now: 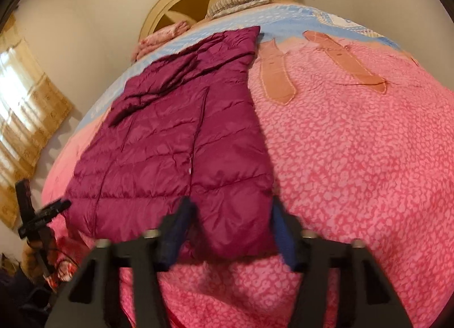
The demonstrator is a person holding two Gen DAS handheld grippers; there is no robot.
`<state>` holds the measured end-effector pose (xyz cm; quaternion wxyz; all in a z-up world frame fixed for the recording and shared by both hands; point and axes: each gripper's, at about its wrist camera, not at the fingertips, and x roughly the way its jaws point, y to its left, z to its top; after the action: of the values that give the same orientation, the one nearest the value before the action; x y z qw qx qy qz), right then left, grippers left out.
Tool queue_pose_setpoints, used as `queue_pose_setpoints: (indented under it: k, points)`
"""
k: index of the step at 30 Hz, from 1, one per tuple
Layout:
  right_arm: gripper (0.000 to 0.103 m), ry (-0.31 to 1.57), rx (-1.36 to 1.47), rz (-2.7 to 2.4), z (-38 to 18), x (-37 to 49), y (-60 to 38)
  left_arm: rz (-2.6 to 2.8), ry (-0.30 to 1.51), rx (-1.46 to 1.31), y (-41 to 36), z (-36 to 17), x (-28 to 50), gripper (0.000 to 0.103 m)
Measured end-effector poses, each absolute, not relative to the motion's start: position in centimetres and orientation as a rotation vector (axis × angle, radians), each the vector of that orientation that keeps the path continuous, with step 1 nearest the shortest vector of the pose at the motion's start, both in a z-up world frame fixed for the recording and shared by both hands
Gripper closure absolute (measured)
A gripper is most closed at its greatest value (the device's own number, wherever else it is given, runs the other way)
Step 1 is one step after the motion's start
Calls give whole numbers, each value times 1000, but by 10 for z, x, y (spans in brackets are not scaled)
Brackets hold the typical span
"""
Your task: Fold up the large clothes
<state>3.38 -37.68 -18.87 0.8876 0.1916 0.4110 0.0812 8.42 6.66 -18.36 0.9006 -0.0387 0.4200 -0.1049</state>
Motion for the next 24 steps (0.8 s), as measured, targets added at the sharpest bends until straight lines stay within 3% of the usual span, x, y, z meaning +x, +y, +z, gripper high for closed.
queue_pose_setpoints:
  k: [1,2,3,5,14,24]
  points:
    - [84,852,455,202,-192,33,-379,-234,857,-63,64,-180,81,25]
    - [88,848,469,215,-192,31,-378,-249,859,-54,63,-179,77,60]
    - [90,843,460,218,-192,29,-376,-280,876,-52,61,-178,76,82]
    - [94,833,464,234,-190,24,-375,-309,870,-69,61,-173,71,91]
    - [98,731,507,346,-141,-28,-379,-463,720,-208,82,-96,30,96]
    - [98,409,528,433,-23,-81,-401,-607,498,-280,97,0,-2,96]
